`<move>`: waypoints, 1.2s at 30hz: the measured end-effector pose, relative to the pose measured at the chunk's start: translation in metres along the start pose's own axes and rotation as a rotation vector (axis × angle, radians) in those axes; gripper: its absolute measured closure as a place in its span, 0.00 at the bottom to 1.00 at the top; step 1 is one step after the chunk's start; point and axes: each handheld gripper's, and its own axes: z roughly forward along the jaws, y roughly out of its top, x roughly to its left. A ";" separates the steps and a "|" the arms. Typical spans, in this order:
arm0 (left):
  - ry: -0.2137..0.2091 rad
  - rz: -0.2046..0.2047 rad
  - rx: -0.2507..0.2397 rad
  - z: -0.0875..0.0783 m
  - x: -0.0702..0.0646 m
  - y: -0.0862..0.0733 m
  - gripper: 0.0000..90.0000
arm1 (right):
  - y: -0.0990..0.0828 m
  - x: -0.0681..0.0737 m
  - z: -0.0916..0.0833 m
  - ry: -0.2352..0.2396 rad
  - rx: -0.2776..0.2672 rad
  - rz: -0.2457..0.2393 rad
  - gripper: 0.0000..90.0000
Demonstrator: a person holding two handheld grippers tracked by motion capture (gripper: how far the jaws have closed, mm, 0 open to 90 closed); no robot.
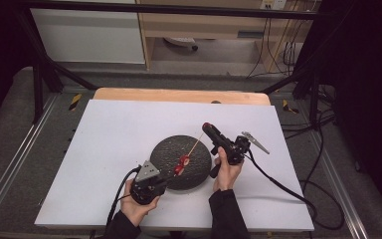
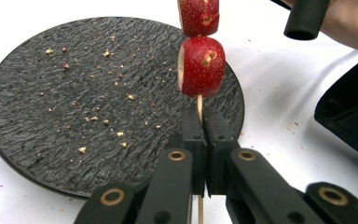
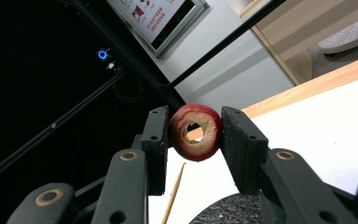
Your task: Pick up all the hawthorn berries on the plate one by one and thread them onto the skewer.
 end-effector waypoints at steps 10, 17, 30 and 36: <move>-0.004 -0.005 -0.006 0.005 -0.002 0.001 0.98 | 0.001 0.000 -0.001 0.002 -0.009 -0.010 0.71; -0.003 -0.005 -0.004 0.005 -0.002 0.001 0.98 | 0.000 0.000 0.000 -0.003 -0.006 -0.013 0.71; -0.015 -0.014 -0.009 0.008 -0.004 0.000 0.98 | 0.001 -0.001 0.000 -0.010 -0.004 -0.021 0.71; -0.021 -0.045 -0.033 0.007 -0.003 0.002 0.98 | 0.002 0.000 0.000 -0.005 -0.006 -0.017 0.71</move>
